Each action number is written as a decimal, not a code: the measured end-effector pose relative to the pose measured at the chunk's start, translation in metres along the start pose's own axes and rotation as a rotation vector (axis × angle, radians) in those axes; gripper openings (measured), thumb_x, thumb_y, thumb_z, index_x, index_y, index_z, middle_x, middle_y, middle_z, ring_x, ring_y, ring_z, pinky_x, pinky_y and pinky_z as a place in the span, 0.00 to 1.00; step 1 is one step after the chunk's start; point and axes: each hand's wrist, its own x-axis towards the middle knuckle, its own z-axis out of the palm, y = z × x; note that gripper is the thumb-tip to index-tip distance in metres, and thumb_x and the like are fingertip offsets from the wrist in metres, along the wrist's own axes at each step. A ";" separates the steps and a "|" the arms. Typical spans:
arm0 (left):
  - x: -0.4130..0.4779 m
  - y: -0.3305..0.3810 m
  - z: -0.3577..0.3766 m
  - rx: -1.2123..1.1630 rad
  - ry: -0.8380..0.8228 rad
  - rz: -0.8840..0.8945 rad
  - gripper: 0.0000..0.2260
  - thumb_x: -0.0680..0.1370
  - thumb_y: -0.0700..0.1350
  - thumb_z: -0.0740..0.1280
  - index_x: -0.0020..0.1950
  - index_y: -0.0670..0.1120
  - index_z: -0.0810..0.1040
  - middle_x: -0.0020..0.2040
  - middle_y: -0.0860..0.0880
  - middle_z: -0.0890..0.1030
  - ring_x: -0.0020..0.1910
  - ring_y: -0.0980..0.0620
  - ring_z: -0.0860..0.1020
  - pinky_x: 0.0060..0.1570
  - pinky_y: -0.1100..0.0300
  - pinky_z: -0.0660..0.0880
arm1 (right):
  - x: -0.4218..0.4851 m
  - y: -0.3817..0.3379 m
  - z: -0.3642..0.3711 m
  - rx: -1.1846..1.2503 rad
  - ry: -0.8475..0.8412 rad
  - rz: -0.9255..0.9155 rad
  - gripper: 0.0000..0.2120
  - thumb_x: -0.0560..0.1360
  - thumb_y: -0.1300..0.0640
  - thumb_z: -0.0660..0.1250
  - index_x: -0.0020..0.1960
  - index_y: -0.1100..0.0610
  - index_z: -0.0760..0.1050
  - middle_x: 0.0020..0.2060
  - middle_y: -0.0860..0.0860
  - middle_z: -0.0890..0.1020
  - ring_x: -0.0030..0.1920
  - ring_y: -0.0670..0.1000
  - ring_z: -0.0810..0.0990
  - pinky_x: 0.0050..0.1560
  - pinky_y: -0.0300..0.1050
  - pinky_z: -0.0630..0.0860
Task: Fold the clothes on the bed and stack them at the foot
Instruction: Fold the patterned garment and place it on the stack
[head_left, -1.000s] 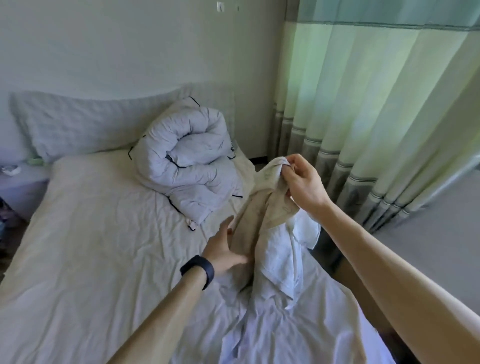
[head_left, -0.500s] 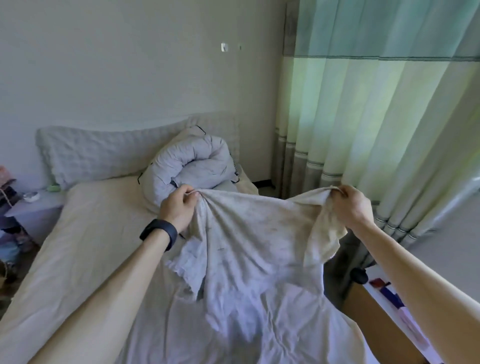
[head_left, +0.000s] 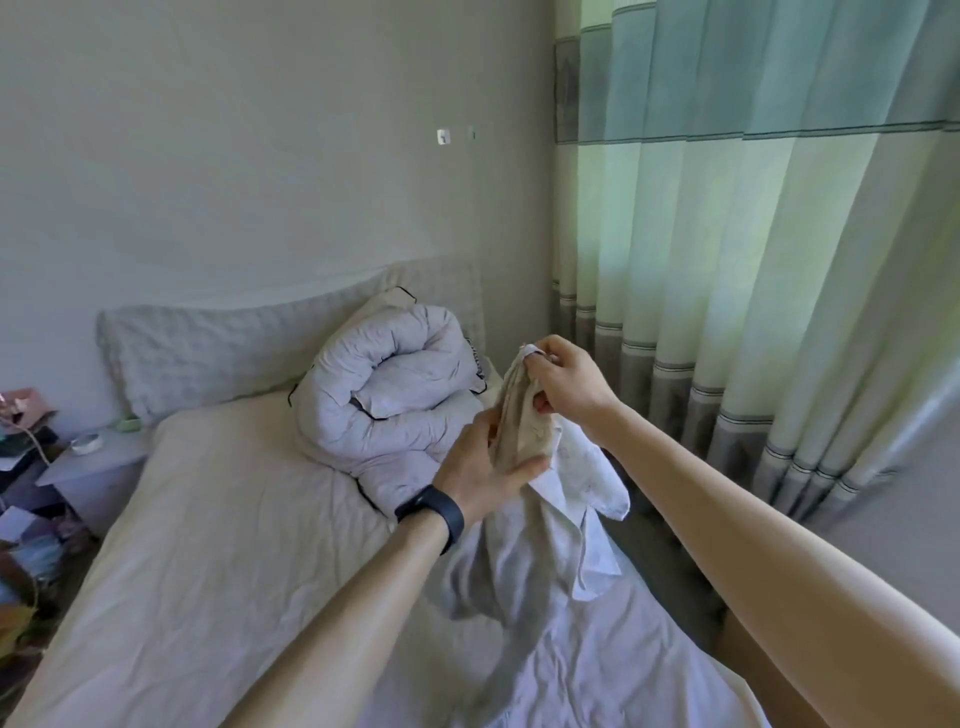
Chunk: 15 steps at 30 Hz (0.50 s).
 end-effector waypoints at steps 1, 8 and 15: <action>0.001 0.002 0.006 0.007 -0.011 -0.016 0.27 0.67 0.68 0.72 0.61 0.57 0.74 0.52 0.59 0.81 0.49 0.64 0.80 0.44 0.62 0.77 | 0.000 -0.003 0.002 0.014 -0.014 -0.005 0.16 0.81 0.53 0.64 0.52 0.68 0.71 0.33 0.51 0.76 0.26 0.48 0.78 0.38 0.50 0.78; 0.004 -0.015 0.016 0.071 -0.058 -0.170 0.11 0.81 0.56 0.61 0.40 0.55 0.71 0.39 0.56 0.81 0.42 0.55 0.79 0.34 0.68 0.66 | 0.005 -0.005 -0.033 0.210 0.065 0.017 0.07 0.81 0.59 0.62 0.47 0.60 0.75 0.34 0.54 0.79 0.30 0.49 0.80 0.32 0.44 0.79; 0.038 0.028 -0.004 -0.328 0.147 -0.241 0.06 0.83 0.47 0.63 0.50 0.49 0.78 0.43 0.47 0.81 0.40 0.49 0.79 0.39 0.57 0.78 | 0.000 0.036 -0.092 0.289 0.168 0.083 0.07 0.83 0.56 0.65 0.60 0.57 0.74 0.52 0.54 0.83 0.47 0.50 0.86 0.50 0.45 0.82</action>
